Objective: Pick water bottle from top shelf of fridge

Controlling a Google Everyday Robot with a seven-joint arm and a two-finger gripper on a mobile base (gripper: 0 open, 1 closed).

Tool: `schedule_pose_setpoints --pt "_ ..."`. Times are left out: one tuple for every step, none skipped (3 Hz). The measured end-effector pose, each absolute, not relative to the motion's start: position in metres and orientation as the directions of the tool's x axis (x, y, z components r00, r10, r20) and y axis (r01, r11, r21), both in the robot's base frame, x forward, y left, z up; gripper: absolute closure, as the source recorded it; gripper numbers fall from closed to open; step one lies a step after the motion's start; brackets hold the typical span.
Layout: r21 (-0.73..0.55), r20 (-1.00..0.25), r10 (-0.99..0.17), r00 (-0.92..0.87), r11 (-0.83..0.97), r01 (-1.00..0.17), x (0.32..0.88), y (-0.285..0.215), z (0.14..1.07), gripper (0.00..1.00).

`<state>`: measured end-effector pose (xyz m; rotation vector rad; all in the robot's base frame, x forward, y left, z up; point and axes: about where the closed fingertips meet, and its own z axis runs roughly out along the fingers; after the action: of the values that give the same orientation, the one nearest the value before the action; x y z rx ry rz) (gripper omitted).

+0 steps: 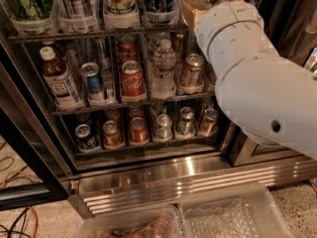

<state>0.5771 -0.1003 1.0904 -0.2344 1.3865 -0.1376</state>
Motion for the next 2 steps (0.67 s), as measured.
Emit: schedule_pose_setpoints --pt "-0.248 -0.955 -0.235 0.18 0.967 -0.055 0.57 -0.096 1.09 1.0" --pt "-0.257 -0.953 -0.24 0.186 0.963 -0.075 0.56 -0.089 1.092 1.0"
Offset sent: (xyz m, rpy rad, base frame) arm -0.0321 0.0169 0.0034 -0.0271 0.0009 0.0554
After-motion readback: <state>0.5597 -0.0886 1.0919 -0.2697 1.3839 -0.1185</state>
